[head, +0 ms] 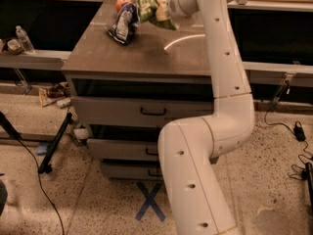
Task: Move green jalapeno chip bag near blue chip bag
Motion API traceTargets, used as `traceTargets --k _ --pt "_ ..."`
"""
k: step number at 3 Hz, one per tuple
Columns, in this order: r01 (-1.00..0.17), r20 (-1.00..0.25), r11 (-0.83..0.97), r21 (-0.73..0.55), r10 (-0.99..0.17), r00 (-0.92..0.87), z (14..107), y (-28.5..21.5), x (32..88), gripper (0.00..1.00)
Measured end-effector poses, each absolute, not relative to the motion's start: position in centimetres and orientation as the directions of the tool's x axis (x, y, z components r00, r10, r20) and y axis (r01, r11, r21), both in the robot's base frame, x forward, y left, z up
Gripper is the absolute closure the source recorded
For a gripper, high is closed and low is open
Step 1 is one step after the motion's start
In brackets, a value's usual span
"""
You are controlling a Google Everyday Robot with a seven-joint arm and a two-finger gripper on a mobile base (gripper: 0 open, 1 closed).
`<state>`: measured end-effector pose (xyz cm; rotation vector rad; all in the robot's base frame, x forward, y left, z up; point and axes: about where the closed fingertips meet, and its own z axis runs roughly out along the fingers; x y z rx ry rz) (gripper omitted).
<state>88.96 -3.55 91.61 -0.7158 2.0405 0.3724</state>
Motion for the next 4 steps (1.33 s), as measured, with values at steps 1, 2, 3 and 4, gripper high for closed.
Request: traceTargets --k 1,2,3,4 --pt "-0.619 -0.808 0.785 0.023 -0.350 -0.474 87.7 -2.1 87.2 0.54" --pt "-0.630 -0.832 0.776 0.029 -0.331 -0.446 87.6 -0.3 84.2 0.23" --pt "-0.642 -0.868 0.766 0.000 -0.319 -0.380 89.3 0.8 82.4 0.00" --pt "-0.646 -0.886 0.763 -0.021 -0.313 -0.341 90.5 1.4 81.9 0.00"
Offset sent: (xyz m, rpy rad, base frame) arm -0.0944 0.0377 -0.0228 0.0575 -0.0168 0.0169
